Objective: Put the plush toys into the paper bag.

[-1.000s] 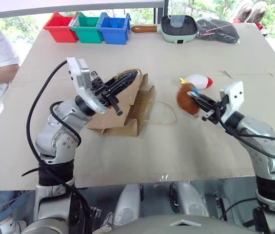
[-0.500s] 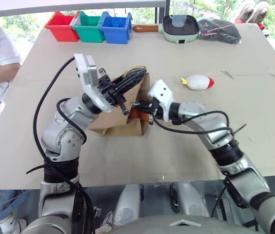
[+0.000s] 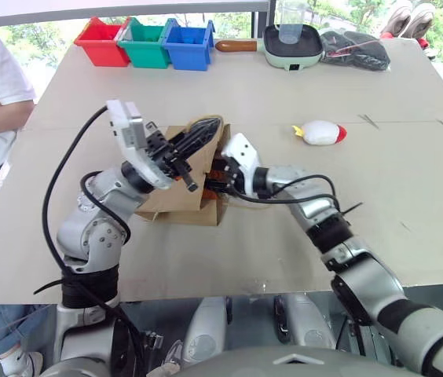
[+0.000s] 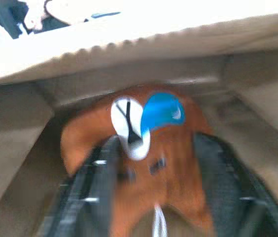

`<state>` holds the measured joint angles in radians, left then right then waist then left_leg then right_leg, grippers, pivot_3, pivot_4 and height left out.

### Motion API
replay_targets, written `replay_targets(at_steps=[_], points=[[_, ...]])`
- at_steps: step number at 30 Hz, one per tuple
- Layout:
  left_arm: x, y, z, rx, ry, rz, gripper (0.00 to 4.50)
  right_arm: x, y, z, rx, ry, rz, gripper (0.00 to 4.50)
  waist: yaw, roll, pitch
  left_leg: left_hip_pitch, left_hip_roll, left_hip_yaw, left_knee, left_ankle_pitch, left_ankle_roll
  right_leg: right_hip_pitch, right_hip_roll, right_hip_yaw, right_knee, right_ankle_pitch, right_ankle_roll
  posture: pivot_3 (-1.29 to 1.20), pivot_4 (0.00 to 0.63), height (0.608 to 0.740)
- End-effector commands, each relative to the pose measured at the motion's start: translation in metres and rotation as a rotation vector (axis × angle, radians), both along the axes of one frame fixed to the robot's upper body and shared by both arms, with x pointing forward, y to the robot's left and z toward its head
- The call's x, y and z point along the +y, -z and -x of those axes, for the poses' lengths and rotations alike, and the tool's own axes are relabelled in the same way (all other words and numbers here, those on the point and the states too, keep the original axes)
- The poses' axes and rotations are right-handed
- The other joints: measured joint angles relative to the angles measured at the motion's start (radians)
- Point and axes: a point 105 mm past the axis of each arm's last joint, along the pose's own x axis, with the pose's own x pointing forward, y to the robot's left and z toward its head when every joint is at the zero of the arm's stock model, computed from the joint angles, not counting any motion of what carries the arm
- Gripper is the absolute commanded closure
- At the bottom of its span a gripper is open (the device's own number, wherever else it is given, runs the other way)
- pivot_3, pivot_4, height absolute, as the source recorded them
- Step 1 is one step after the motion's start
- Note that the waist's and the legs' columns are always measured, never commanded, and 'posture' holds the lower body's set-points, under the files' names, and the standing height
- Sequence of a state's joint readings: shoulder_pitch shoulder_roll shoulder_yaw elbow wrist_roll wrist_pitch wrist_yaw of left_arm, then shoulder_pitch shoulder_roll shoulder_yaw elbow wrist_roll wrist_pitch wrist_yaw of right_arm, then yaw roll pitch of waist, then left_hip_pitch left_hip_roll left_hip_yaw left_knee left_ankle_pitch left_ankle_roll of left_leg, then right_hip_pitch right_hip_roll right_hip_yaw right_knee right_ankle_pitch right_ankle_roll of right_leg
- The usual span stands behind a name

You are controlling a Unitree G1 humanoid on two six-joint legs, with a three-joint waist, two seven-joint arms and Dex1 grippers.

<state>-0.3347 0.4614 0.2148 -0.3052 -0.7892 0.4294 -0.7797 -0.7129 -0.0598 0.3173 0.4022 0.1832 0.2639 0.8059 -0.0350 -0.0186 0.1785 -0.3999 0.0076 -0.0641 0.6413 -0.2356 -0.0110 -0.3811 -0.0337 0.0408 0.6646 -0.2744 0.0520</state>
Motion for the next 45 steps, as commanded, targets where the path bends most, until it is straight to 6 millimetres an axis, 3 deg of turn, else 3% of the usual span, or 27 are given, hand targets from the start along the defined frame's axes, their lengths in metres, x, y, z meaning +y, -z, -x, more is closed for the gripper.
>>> replay_targets(at_steps=[1, 9, 12, 15, 20, 23, 26, 29, 35, 39, 42, 45], points=[[0.004, -0.012, 0.006, -0.059, -0.007, 0.028, 4.5, -0.013, -0.022, 0.008, -0.053, -0.008, -0.044, 0.93, -0.001, 0.0, 0.0, 0.0, 0.0, 0.0, 0.0, 0.0, 0.0, 0.0, 0.0, 0.0, 0.0, 0.0, 0.0, 0.0, 0.15, 0.74], [0.003, -0.015, 0.0, -0.065, -0.01, 0.07, 4.5, -0.06, -0.059, 0.012, -0.171, 0.126, -0.037, 0.93, -0.003, 0.0, 0.0, 0.001, 0.001, 0.0, 0.0, 0.0, 0.0, 0.0, 0.001, 0.0, 0.001, 0.0, 0.0, 0.0, 0.15, 0.74], [0.004, -0.018, -0.001, -0.074, -0.021, 0.087, 4.5, -0.085, -0.071, 0.002, -0.251, 0.233, 0.029, 0.93, 0.002, 0.0, 0.0, 0.0, 0.0, 0.001, 0.0, 0.0, 0.0, 0.0, 0.0, 0.0, 0.0, 0.0, 0.0, 0.0, 0.15, 0.74], [0.003, -0.022, -0.002, -0.082, -0.028, 0.104, 4.5, -0.119, -0.077, -0.02, -0.326, 0.387, 0.149, 0.93, 0.001, 0.0, 0.0, 0.0, -0.001, 0.002, 0.0, 0.0, 0.0, 0.0, -0.001, 0.001, 0.0, 0.0, 0.0, 0.0, 0.15, 0.74], [0.002, -0.025, -0.002, -0.089, -0.028, 0.119, 4.5, -0.168, -0.074, -0.059, -0.329, 0.624, 0.301, 0.93, -0.004, 0.0, 0.0, 0.0, 0.0, 0.004, 0.0, 0.0, 0.0, 0.0, 0.0, 0.001, 0.0, 0.0, 0.0, 0.0, 0.15, 0.74], [0.0, -0.026, -0.002, -0.093, -0.03, 0.125, 4.5, -0.191, -0.05, -0.089, -0.242, 0.725, 0.465, 0.93, -0.007, 0.001, 0.0, 0.0, 0.0, 0.006, 0.0, 0.0, 0.0, 0.0, 0.001, 0.002, 0.0, 0.0, 0.0, 0.0, 0.15, 0.74], [-0.002, -0.026, -0.002, -0.098, -0.032, 0.128, 4.5, -0.198, -0.029, -0.107, -0.192, 0.769, 0.543, 0.93, -0.007, 0.0, 0.0, 0.0, 0.0, 0.007, 0.0, 0.0, 0.0, 0.0, 0.0, 0.002, 0.0, 0.0, 0.0, 0.0, 0.15, 0.74], [-0.003, -0.028, -0.001, -0.116, -0.052, 0.125, 4.5, -0.202, -0.017, -0.112, -0.176, 0.768, 0.585, 1.7, -0.007, 0.0, 0.0, 0.0, 0.0, 0.007, -0.001, 0.0, 0.0, 0.0, 0.0, 0.002, -0.001, 0.0, 0.0, 0.0, 0.15, 0.74], [-0.006, -0.031, 0.0, -0.135, -0.079, 0.148, 4.5, -0.203, -0.019, -0.112, -0.163, 0.755, 0.535, 4.36, -0.006, -0.001, 0.0, 0.0, 0.0, 0.007, 0.0, 0.0, 0.0, 0.001, 0.0, 0.002, -0.001, 0.0, 0.0, 0.0, 0.15, 0.74], [-0.018, -0.043, -0.004, -0.156, -0.046, 0.21, 4.5, -0.203, -0.044, -0.111, -0.256, 0.803, 0.447, 4.47, -0.004, -0.001, 0.0, 0.0, 0.0, 0.006, 0.0, 0.0, 0.0, 0.001, 0.0, 0.001, 0.0, 0.0, 0.0, 0.0, 0.15, 0.74], [-0.028, -0.072, -0.003, -0.215, 0.007, 0.289, 4.5, -0.201, -0.087, -0.097, -0.34, 0.866, 0.278, 4.47, 0.005, 0.0, 0.001, -0.003, -0.001, 0.005, 0.002, 0.0, 0.0, 0.0, 0.0, -0.001, -0.001, 0.0, 0.0, 0.0, 0.15, 0.74], [-0.022, -0.076, 0.005, -0.218, 0.022, 0.27, 4.5, -0.202, -0.13, -0.077, -0.382, 0.898, 0.14, 4.47, -0.002, 0.001, 0.0, -0.014, 0.0, 0.003, 0.006, 0.002, -0.003, -0.011, 0.0, 0.0, 0.002, 0.001, 0.001, 0.0, 0.15, 0.74]])
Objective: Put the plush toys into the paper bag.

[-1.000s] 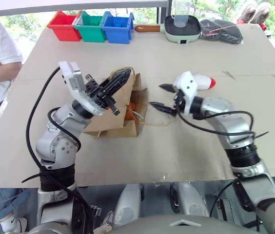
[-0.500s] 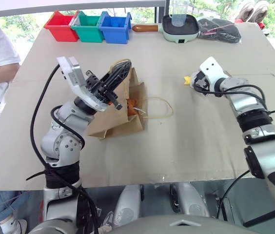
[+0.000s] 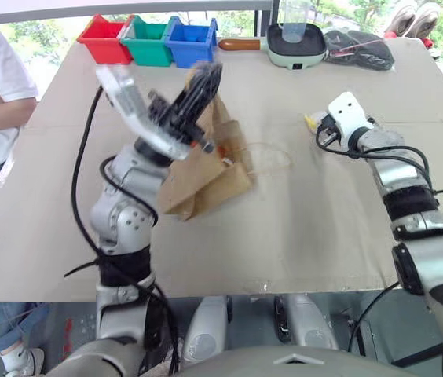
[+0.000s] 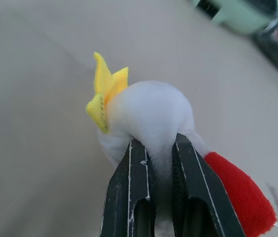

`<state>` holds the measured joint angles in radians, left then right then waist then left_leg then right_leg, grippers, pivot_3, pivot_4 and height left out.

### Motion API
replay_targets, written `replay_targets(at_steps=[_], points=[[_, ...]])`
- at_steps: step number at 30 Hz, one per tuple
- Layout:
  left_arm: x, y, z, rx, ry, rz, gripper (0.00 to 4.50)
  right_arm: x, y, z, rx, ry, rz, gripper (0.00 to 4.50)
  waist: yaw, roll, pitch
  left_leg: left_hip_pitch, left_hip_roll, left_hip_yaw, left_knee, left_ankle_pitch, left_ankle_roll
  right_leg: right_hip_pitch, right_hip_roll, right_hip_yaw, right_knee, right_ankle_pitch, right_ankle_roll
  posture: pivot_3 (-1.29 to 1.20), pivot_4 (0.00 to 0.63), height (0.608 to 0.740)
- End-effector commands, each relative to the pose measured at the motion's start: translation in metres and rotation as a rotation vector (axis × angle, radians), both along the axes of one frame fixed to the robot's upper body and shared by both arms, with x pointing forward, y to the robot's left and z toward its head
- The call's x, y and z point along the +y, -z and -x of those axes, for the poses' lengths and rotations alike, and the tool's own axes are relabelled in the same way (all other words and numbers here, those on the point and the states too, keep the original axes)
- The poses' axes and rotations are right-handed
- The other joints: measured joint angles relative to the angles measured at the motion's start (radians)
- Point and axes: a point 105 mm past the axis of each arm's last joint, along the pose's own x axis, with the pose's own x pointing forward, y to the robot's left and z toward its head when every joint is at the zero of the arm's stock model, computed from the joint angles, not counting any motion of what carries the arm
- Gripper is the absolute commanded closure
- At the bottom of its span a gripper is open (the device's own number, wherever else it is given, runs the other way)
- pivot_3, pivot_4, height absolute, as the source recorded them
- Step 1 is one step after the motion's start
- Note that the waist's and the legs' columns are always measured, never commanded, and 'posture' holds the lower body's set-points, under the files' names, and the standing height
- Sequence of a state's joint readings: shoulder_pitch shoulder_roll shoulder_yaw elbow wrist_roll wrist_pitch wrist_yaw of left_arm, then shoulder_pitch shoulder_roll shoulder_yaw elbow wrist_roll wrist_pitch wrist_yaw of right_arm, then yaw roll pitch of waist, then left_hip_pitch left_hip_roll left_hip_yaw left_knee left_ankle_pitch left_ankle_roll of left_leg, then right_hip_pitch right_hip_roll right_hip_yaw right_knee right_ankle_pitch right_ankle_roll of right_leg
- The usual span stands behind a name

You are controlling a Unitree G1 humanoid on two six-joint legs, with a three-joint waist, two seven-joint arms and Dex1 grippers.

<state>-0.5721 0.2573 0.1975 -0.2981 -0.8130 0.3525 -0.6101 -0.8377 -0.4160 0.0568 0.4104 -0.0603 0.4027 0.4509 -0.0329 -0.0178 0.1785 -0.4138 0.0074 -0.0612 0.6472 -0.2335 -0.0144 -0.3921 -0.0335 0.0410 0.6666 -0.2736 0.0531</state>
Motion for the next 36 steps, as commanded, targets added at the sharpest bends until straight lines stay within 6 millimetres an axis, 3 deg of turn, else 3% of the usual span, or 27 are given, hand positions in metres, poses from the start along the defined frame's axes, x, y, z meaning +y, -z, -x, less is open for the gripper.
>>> replay_targets(at_steps=[1, 3, 5, 8, 11, 15, 17, 20, 22, 24, 28, 31, 34, 36], points=[[0.011, -0.004, 0.015, -0.026, 0.006, -0.015, 4.5, -0.004, -0.077, 0.02, -0.2, 0.014, -0.11, 4.47, -0.009, 0.0, 0.0, -0.002, 0.0, 0.001, 0.001, 0.0, 0.0, -0.004, 0.0, 0.003, 0.003, 0.0, 0.0, 0.0, 0.15, 0.74], [0.02, 0.018, 0.024, 0.019, -0.012, -0.1, 4.5, 0.007, -0.107, 0.035, -0.233, -0.045, -0.229, 4.47, -0.017, 0.001, 0.0, -0.001, 0.0, 0.001, 0.0, 0.0, 0.0, -0.006, 0.0, 0.005, 0.004, 0.0, 0.0, 0.0, 0.15, 0.74], [0.032, 0.04, 0.032, 0.095, -0.04, -0.119, 4.5, 0.034, -0.12, 0.054, -0.212, -0.187, -0.279, 4.47, -0.026, 0.001, 0.0, 0.0, 0.0, 0.0, -0.002, 0.0, 0.0, -0.008, 0.001, 0.006, 0.005, 0.0, 0.0, 0.0, 0.15, 0.74], [0.037, 0.058, 0.04, 0.15, -0.077, -0.129, 4.5, 0.069, -0.112, 0.078, -0.157, -0.374, -0.23, 4.47, -0.019, 0.001, 0.0, 0.0, 0.003, -0.002, -0.003, -0.002, 0.004, -0.009, 0.001, 0.004, 0.006, 0.0, 0.0, 0.0, 0.15, 0.74], [0.033, 0.065, 0.045, 0.168, -0.091, -0.12, 4.5, 0.09, -0.102, 0.094, -0.154, -0.501, -0.122, 4.47, -0.001, 0.001, 0.0, -0.001, 0.001, -0.001, 0.0, -0.002, 0.004, -0.007, 0.001, 0.003, 0.007, 0.0, 0.0, 0.0, 0.15, 0.74], [0.032, 0.07, 0.049, 0.179, -0.11, -0.114, 4.5, 0.104, -0.116, 0.107, -0.21, -0.62, -0.101, 4.47, 0.011, 0.001, 0.0, -0.001, -0.001, -0.001, 0.005, -0.002, 0.004, -0.004, -0.002, 0.003, 0.006, 0.0, 0.001, 0.0, 0.15, 0.74], [0.033, 0.07, 0.049, 0.178, -0.121, -0.106, 4.5, 0.111, -0.135, 0.116, -0.268, -0.686, -0.126, 4.47, 0.013, 0.001, 0.0, -0.001, -0.001, -0.001, 0.005, -0.002, 0.004, -0.004, -0.001, 0.003, 0.006, 0.001, 0.001, 0.0, 0.15, 0.74], [0.032, 0.068, 0.048, 0.166, -0.127, -0.097, 4.5, 0.116, -0.197, 0.124, -0.408, -0.711, -0.319, 4.47, 0.009, 0.002, 0.001, -0.001, -0.001, -0.001, 0.005, -0.002, 0.004, -0.006, 0.0, 0.004, 0.009, 0.001, 0.001, 0.0, 0.15, 0.74], [0.03, 0.064, 0.049, 0.155, -0.128, -0.089, 4.5, 0.113, -0.223, 0.13, -0.462, -0.711, -0.378, 4.47, 0.006, 0.002, 0.001, -0.001, -0.001, -0.001, 0.004, -0.002, 0.004, -0.008, 0.0, 0.004, 0.011, 0.0, 0.0, 0.0, 0.15, 0.74], [0.029, 0.065, 0.046, 0.153, -0.128, -0.085, 4.5, 0.109, -0.227, 0.124, -0.455, -0.676, -0.385, 4.47, 0.009, 0.0, 0.0, -0.001, -0.001, -0.001, 0.002, -0.002, 0.004, -0.008, 0.0, 0.002, 0.01, 0.0, 0.0, 0.0, 0.15, 0.74], [0.025, 0.062, 0.043, 0.134, -0.124, -0.075, 4.5, 0.087, -0.2, 0.105, -0.358, -0.537, -0.313, 4.47, 0.02, -0.002, -0.001, -0.001, -0.001, -0.001, 0.002, -0.002, 0.004, -0.005, -0.001, 0.001, 0.006, 0.0, 0.0, 0.0, 0.15, 0.74], [0.024, 0.062, 0.041, 0.132, -0.123, -0.07, 4.5, 0.078, -0.203, 0.105, -0.296, -0.526, -0.497, 4.47, 0.016, 0.0, 0.0, -0.001, -0.002, 0.001, 0.004, -0.002, 0.004, -0.005, -0.002, 0.004, 0.006, 0.001, 0.001, 0.0, 0.15, 0.74], [0.023, 0.062, 0.039, 0.132, -0.119, -0.071, 4.5, 0.088, -0.205, 0.117, -0.196, -0.636, -0.691, 4.47, 0.011, 0.0, 0.0, -0.001, -0.001, 0.001, 0.004, -0.002, 0.004, -0.007, 0.0, 0.005, 0.009, 0.001, 0.0, 0.0, 0.15, 0.74], [0.022, 0.065, 0.036, 0.135, -0.109, -0.074, 4.5, 0.111, -0.185, 0.135, -0.006, -0.836, -0.872, 4.47, 0.006, 0.0, -0.001, -0.001, -0.001, 0.001, 0.002, -0.002, 0.004, -0.008, 0.001, 0.004, 0.01, 0.0, 0.0, 0.0, 0.15, 0.74]])
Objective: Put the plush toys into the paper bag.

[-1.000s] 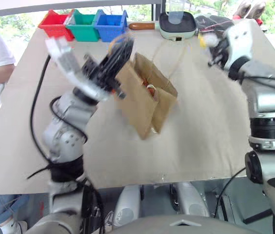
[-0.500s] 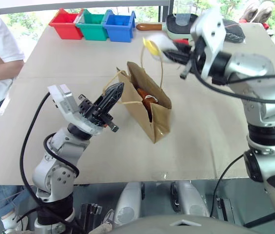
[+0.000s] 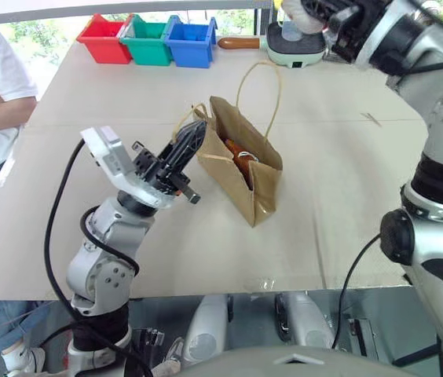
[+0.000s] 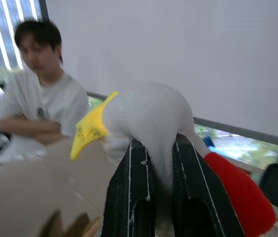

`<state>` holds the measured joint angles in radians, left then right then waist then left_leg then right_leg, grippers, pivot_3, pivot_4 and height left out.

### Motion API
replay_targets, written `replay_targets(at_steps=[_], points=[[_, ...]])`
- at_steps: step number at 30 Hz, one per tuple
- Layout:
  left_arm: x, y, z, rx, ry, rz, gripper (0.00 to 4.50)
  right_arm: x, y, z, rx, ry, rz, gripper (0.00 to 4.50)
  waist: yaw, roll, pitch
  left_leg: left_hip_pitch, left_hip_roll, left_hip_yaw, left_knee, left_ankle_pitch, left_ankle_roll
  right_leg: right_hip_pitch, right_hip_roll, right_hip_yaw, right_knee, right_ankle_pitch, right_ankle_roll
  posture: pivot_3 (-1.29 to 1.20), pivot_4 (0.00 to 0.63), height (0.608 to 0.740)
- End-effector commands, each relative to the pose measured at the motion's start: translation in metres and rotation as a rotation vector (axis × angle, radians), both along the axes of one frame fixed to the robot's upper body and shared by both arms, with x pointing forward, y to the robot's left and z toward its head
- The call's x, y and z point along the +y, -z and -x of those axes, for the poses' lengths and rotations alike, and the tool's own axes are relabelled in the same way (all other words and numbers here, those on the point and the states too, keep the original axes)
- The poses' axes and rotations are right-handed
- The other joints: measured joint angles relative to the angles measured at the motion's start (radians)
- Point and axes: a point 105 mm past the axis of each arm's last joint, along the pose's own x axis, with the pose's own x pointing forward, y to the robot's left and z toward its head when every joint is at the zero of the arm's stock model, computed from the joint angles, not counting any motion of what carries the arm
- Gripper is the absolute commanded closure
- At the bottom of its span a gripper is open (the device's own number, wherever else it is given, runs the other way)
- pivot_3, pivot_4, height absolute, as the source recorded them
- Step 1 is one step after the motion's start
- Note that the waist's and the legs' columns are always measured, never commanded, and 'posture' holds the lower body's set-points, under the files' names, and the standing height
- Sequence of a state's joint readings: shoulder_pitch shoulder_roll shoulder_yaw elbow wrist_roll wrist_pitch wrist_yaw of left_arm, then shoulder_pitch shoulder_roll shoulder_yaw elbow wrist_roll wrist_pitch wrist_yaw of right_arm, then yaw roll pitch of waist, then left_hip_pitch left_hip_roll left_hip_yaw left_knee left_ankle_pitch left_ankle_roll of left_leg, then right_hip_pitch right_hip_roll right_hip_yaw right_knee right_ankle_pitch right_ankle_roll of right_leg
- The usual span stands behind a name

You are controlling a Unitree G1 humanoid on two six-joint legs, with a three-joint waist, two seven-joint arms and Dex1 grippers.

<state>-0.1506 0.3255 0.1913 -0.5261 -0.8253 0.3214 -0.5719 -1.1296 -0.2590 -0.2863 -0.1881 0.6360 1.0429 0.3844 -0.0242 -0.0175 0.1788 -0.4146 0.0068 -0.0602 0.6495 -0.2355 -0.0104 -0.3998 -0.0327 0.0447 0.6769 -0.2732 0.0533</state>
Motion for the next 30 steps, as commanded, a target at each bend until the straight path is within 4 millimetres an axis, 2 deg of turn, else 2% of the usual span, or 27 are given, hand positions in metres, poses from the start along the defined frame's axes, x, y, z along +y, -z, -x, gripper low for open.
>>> replay_targets(at_steps=[1, 5, 7, 10, 12, 17, 19, 21, 24, 27, 30], points=[[-0.003, -0.003, -0.002, -0.037, 0.013, -0.003, 4.5, 0.03, 0.01, 0.041, 0.137, -0.393, -0.193, 4.47, -0.007, 0.0, -0.001, 0.0, 0.001, -0.001, -0.001, 0.0, 0.0, 0.0, 0.001, -0.001, 0.0, 0.0, 0.0, 0.0, 0.15, 0.74], [-0.004, -0.001, -0.007, -0.039, 0.017, -0.013, 4.5, 0.034, 0.01, 0.046, 0.247, -0.476, -0.306, 4.47, -0.011, 0.003, 0.001, -0.001, 0.0, -0.001, -0.001, 0.0, 0.0, 0.0, 0.001, -0.002, 0.001, -0.001, -0.001, 0.0, 0.15, 0.74], [-0.003, 0.0, -0.01, -0.041, 0.008, -0.018, 4.5, 0.034, 0.001, 0.051, 0.277, -0.532, -0.361, 4.47, -0.01, 0.003, 0.001, -0.001, -0.001, -0.001, 0.001, 0.0, 0.0, 0.0, -0.001, -0.002, 0.0, -0.001, -0.001, 0.0, 0.15, 0.74], [-0.004, -0.003, -0.011, -0.056, 0.002, 0.008, 4.5, 0.039, 0.004, 0.056, 0.349, -0.568, -0.353, 4.47, -0.014, 0.003, 0.001, -0.001, -0.002, 0.0, 0.001, 0.0, 0.0, 0.001, -0.001, -0.001, 0.0, -0.001, -0.001, 0.0, 0.15, 0.74], [-0.005, -0.006, -0.009, -0.069, 0.005, 0.028, 4.5, 0.044, 0.018, 0.057, 0.425, -0.573, -0.314, 4.47, -0.016, 0.002, 0.001, -0.001, -0.002, 0.0, 0.001, 0.0, 0.0, 0.001, -0.001, -0.001, 0.0, -0.001, -0.001, 0.0, 0.15, 0.74], [0.0, -0.01, -0.01, -0.084, -0.021, 0.048, 4.5, 0.049, 0.039, 0.068, 0.529, -0.586, -0.244, 4.47, -0.019, 0.002, 0.001, -0.001, -0.001, 0.0, 0.001, 0.0, 0.0, 0.0, 0.0, -0.001, 0.0, -0.001, -0.001, 0.0, 0.15, 0.74], [0.001, -0.01, -0.009, -0.081, -0.032, 0.051, 4.5, 0.084, 0.081, 0.036, 0.66, -0.543, -0.233, 4.47, -0.023, 0.002, 0.0, -0.001, -0.001, 0.0, 0.001, 0.0, 0.0, 0.0, 0.001, -0.001, 0.0, -0.001, -0.001, 0.0, 0.15, 0.74], [0.001, -0.009, -0.009, -0.075, -0.038, 0.043, 4.5, 0.102, 0.103, 0.024, 0.696, -0.531, -0.218, 4.47, -0.034, 0.002, -0.001, 0.001, 0.0, 0.002, 0.0, 0.0, 0.0, 0.001, 0.003, 0.001, 0.001, -0.001, -0.001, 0.0, 0.15, 0.74], [0.0, -0.01, -0.008, -0.081, -0.043, 0.051, 4.5, 0.104, 0.107, 0.022, 0.671, -0.534, -0.204, 4.47, -0.027, 0.003, 0.0, 0.0, 0.002, 0.0, 0.0, 0.0, 0.0, 0.0, 0.005, 0.001, 0.001, -0.001, -0.001, 0.0, 0.15, 0.74], [0.001, -0.013, -0.008, -0.09, -0.055, 0.062, 4.5, 0.108, 0.131, 0.02, 0.673, -0.501, -0.105, 4.47, -0.013, 0.002, 0.0, -0.002, 0.0, 0.0, 0.001, 0.0, 0.0, 0.0, 0.003, 0.0, -0.001, -0.001, -0.001, 0.0, 0.15, 0.74], [0.005, -0.016, -0.006, -0.097, -0.072, 0.074, 4.5, 0.106, 0.146, 0.015, 0.694, -0.477, -0.091, 4.47, -0.012, 0.002, 0.0, -0.002, 0.0, 0.0, 0.001, 0.0, 0.0, 0.0, 0.001, 0.0, -0.001, -0.001, -0.001, 0.0, 0.15, 0.74]])
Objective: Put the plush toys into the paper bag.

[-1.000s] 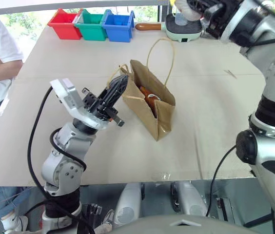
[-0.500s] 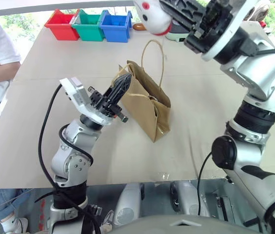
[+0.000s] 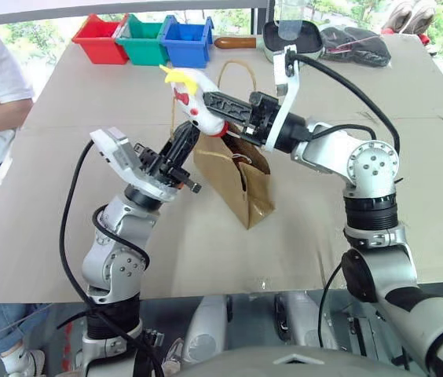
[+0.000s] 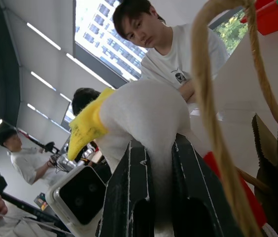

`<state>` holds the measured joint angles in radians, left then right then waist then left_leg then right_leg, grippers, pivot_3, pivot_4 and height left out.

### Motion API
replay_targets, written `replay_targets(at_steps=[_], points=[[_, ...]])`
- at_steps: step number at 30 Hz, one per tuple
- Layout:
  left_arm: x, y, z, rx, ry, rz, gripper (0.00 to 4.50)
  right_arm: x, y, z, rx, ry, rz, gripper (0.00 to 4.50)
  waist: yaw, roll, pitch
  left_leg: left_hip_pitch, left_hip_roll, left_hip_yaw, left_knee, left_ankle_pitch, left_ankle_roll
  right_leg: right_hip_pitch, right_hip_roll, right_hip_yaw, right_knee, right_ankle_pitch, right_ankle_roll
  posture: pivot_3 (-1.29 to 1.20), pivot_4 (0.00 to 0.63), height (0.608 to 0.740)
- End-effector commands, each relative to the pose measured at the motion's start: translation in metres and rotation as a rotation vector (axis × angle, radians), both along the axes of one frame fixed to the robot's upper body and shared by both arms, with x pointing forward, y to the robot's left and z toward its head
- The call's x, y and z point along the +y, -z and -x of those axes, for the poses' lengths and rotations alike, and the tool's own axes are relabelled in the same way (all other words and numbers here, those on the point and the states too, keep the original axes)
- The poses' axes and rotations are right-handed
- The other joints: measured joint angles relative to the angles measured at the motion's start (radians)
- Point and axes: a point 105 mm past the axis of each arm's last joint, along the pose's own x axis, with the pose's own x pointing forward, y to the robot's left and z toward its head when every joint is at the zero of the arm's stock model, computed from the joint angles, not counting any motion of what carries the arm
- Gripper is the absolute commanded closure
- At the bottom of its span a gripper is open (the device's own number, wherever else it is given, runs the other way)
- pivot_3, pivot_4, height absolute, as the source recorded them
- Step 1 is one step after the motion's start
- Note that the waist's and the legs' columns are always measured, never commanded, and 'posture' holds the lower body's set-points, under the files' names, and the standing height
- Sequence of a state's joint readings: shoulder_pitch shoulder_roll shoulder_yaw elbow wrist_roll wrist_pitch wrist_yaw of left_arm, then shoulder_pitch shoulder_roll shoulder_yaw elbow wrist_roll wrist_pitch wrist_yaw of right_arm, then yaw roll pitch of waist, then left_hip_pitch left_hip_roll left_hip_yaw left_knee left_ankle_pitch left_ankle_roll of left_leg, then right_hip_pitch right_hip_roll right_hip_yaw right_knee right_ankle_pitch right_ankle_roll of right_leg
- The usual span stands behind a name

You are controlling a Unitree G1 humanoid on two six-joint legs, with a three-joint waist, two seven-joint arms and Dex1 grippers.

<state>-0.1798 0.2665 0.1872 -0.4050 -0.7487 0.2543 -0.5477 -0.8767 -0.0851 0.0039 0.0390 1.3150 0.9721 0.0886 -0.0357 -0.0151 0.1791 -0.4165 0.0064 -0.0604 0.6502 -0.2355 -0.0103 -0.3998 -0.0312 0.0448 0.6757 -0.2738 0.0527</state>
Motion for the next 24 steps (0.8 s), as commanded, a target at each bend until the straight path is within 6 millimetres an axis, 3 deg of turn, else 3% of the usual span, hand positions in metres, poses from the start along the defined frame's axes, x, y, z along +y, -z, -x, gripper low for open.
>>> replay_targets(at_steps=[1, 6, 16, 24], points=[[-0.003, -0.03, 0.016, -0.14, 0.019, 0.023, 4.5, 0.006, 0.033, -0.001, 0.032, -0.008, 0.108, 4.47, -0.002, 0.0, 0.0, 0.0, 0.0, 0.0, 0.0, 0.0, 0.0, 0.0, 0.0, 0.0, 0.0, 0.0, 0.0, 0.0, 0.15, 0.74], [0.003, -0.032, 0.018, -0.141, -0.007, 0.041, 4.5, 0.004, 0.035, -0.003, 0.031, 0.002, 0.11, 4.47, -0.006, 0.0, 0.0, 0.001, 0.0, 0.0, 0.0, 0.0, 0.0, 0.0, 0.001, 0.0, 0.001, 0.0, 0.0, 0.0, 0.15, 0.74], [0.025, -0.034, 0.025, -0.128, -0.097, 0.072, 4.5, -0.022, 0.008, -0.004, 0.014, 0.027, 0.015, 4.47, -0.004, 0.0, 0.0, 0.001, 0.0, 0.0, 0.0, 0.0, 0.0, 0.0, 0.001, 0.0, 0.001, 0.0, 0.0, 0.0, 0.15, 0.74], [0.03, -0.035, 0.025, -0.128, -0.113, 0.076, 4.5, -0.025, -0.003, 0.003, -0.032, 0.015, 0.015, 4.47, -0.006, 0.0, 0.0, 0.001, 0.0, 0.0, 0.0, 0.0, 0.0, 0.0, 0.001, 0.0, 0.001, 0.0, 0.0, 0.0, 0.15, 0.74]])
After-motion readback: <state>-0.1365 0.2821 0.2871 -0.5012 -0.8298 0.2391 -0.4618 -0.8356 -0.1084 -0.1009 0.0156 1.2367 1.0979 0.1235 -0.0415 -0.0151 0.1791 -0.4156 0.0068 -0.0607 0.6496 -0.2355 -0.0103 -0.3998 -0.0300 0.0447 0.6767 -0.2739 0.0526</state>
